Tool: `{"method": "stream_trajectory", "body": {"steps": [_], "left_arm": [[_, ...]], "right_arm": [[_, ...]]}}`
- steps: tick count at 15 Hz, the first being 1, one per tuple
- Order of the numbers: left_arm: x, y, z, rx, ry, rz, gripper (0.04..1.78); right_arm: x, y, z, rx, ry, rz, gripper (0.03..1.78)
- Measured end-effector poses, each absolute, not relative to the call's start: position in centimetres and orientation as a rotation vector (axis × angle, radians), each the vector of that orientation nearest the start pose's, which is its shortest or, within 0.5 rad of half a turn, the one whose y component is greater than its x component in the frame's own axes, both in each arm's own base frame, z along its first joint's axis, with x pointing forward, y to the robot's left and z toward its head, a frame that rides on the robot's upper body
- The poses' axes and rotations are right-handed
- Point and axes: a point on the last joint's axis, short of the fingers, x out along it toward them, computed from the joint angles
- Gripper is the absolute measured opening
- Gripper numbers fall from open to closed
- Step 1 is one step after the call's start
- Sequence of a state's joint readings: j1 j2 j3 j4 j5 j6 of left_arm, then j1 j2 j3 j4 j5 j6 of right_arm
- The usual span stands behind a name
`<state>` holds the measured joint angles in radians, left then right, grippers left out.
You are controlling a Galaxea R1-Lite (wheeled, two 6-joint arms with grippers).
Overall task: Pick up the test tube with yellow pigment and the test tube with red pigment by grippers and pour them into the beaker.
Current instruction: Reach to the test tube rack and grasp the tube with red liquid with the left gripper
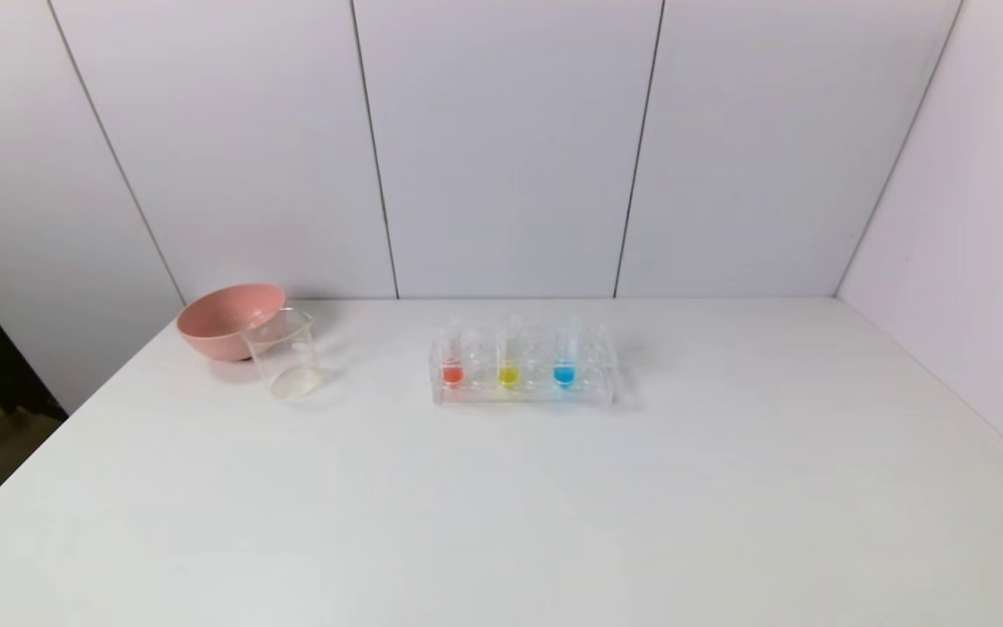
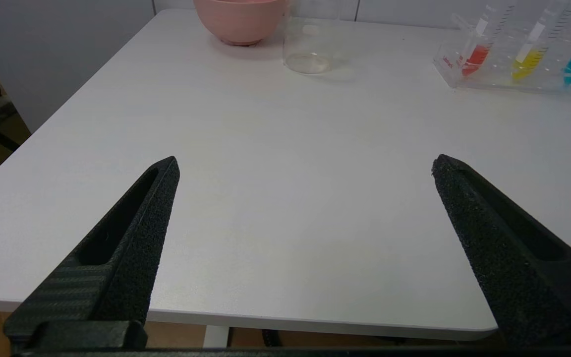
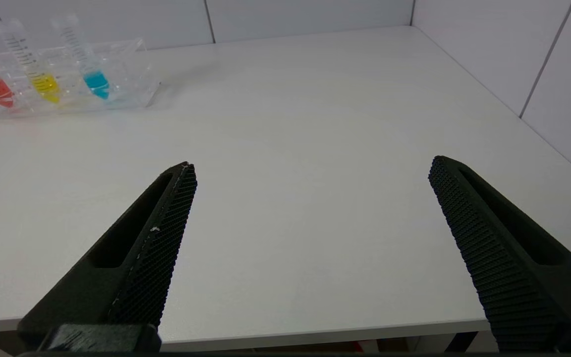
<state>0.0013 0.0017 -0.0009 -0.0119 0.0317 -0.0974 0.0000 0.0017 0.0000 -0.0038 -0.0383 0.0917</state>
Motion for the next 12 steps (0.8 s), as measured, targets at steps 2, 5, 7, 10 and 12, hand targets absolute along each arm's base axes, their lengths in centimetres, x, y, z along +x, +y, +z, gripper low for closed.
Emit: {"method": "stream_trajectory", "body": {"steps": [2, 5, 7, 10, 12], "left_arm": [[-2.3, 0.1, 7.7, -0.098, -0.013, 0.032, 1.78], [-2.3, 0.1, 7.7, -0.097, -0.013, 0.032, 1.78], [-2.3, 0.1, 7.7, -0.094, -0.011, 0.033, 1.78], [-2.6, 0.1, 9.0, -0.079, -0.032, 0.025, 1.78], [-2.7, 0.0, 11.3, -0.097, -0.045, 0.005, 1.78]], "right_arm": [[-2.3, -0.1, 7.6, 0.092, -0.004, -0.038, 1.71], [-2.3, -0.1, 7.6, 0.091, -0.004, -0.038, 1.71], [-2.3, -0.1, 7.6, 0.091, -0.004, -0.038, 1.71], [-2.3, -0.1, 7.6, 0.092, -0.004, -0.038, 1.71], [-2.3, -0.1, 7.6, 0.092, -0.004, -0.038, 1.71]]}}
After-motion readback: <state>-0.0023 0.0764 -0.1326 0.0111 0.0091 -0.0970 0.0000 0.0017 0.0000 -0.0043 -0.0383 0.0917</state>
